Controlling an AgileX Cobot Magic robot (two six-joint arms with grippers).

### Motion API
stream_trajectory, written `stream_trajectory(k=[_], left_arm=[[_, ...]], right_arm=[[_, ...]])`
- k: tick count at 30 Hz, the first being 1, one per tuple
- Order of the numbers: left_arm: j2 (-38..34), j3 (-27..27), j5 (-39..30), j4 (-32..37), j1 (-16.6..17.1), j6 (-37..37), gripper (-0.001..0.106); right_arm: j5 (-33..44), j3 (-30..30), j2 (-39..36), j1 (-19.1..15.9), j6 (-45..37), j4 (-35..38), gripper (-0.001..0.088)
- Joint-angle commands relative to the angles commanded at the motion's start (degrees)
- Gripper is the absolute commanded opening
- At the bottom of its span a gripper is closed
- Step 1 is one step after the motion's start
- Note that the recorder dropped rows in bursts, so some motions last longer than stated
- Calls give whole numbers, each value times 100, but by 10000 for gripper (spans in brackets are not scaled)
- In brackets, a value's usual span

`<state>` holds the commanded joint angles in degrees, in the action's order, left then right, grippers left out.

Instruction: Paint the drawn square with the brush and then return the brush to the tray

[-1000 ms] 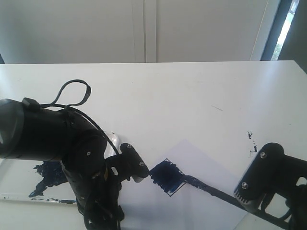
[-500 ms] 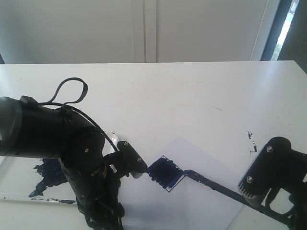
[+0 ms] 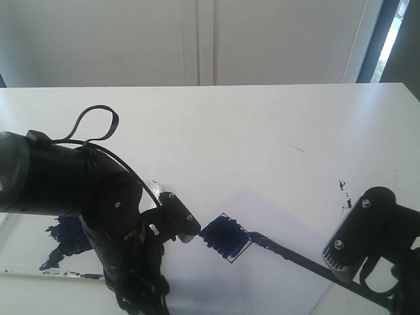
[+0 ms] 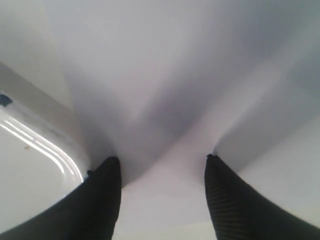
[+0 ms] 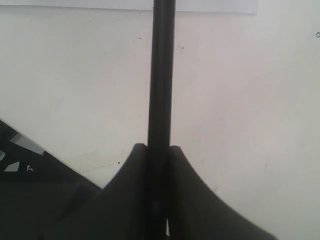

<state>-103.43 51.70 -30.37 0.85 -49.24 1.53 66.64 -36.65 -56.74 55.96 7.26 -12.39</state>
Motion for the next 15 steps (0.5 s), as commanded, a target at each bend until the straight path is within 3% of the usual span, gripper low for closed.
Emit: stream_trajectory(k=[15], left_arm=[[0,0,0,0,0,0,560]], right_arm=[[108,0,-21,0,0,7,0]])
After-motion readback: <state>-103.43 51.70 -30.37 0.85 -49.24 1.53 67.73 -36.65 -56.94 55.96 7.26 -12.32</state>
